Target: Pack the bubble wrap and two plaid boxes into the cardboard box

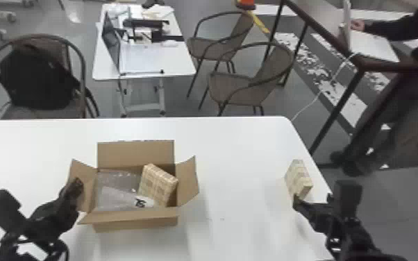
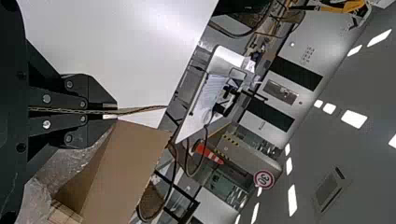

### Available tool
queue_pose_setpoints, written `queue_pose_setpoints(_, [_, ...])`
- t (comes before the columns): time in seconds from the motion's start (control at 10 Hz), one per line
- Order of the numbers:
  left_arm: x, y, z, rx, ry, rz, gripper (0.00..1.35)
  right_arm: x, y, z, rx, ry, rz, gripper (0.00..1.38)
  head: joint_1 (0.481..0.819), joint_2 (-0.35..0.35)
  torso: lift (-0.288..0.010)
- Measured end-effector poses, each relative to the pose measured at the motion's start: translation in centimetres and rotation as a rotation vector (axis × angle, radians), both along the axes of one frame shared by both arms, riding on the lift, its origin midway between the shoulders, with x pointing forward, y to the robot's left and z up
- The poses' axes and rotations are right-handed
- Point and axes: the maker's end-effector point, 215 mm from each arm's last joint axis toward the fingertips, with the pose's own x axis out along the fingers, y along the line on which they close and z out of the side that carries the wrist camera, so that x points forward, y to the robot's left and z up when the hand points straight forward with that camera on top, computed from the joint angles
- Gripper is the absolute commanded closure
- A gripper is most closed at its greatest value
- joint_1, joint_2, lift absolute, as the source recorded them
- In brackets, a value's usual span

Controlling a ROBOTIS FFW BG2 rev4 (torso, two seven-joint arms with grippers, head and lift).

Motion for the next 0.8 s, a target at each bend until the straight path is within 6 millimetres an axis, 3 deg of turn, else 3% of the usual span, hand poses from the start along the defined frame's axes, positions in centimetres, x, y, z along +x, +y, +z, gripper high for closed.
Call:
queue_pose_setpoints(0.3, [-0.1, 0.0, -0.3, 0.0, 0.006, -0.001, 1.21, 3.1, 0.1, -1.3, -0.005, 0.035, 0.014, 0.26, 0.695, -0.132, -0.014])
queue_pose_setpoints(0.4, [-0.1, -0.1, -0.3, 0.0, 0.006, -0.002, 1.21, 4.1, 0.0, -1.5, -0.016, 0.044, 0.017, 0.42, 0.695, -0.133, -0.014])
queue_pose_setpoints(0.5, [0.0, -0.2, -0.2, 0.0, 0.004, -0.004, 1.21, 4.9, -0.1, -1.4, -0.024, 0.047, 0.021, 0.78, 0.695, -0.134, -0.014])
queue_pose_setpoints(0.6, [0.0, -0.3, -0.2, -0.001, 0.003, -0.005, 1.21, 5.4, -0.2, -1.3, -0.028, 0.046, 0.015, 0.94, 0.695, -0.134, -0.014])
queue_pose_setpoints(0.8, [-0.2, -0.2, -0.4, -0.001, 0.007, -0.003, 1.21, 5.1, -0.4, -1.4, -0.025, 0.054, 0.007, 0.99, 0.695, -0.137, -0.014])
